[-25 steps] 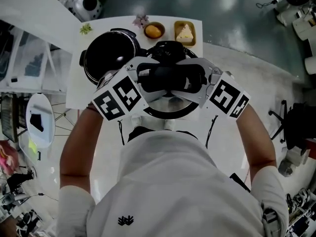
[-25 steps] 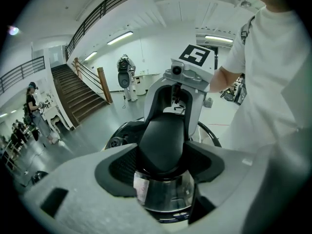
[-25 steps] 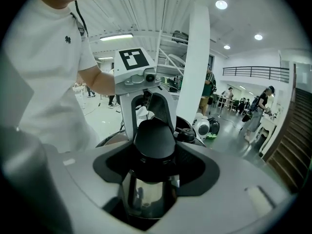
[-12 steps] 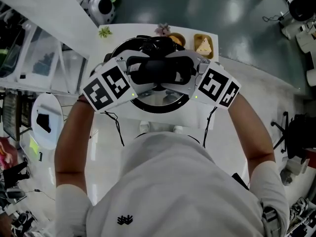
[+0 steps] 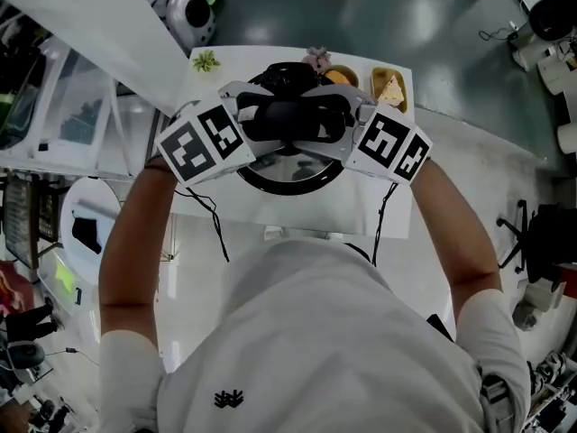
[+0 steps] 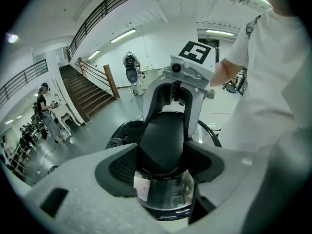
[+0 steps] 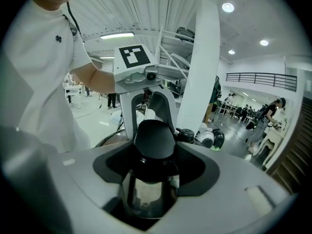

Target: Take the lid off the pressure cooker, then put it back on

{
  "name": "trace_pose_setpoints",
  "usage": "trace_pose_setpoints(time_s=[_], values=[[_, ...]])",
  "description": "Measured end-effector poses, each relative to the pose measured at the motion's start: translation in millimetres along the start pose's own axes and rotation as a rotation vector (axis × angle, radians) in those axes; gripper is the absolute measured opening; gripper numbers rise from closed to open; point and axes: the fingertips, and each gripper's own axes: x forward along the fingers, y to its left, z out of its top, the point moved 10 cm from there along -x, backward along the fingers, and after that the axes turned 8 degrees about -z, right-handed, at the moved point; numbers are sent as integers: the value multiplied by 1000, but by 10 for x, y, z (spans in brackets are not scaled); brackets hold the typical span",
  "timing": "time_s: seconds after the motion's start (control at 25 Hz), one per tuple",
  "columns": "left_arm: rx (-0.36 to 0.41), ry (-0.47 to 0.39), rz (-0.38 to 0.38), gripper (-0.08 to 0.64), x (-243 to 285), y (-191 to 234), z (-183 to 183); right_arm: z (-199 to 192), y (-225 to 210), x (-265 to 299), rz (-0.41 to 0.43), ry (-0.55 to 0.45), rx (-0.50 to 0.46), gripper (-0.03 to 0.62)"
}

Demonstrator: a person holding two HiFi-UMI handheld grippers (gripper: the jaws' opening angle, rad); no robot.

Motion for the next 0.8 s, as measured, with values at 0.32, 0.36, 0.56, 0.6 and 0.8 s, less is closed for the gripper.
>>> trace_pose_setpoints(time_s=[0.32, 0.36, 0.56, 0.6, 0.8], values=[[32, 16, -45, 296, 33, 277, -221, -61, -84, 293, -41, 24, 35, 279], [34, 16, -52, 296, 49, 313, -251, -79, -95, 329, -46, 26, 39, 279], [37, 25, -81, 296, 154, 452, -404, -205, -130, 500, -60, 33, 56, 279], [39, 28, -84, 296, 173, 474, -425, -235, -137, 528, -60, 32, 62, 279], [44, 36, -94, 296, 251, 563, -485, -330, -186, 607, -62, 28, 72, 279]])
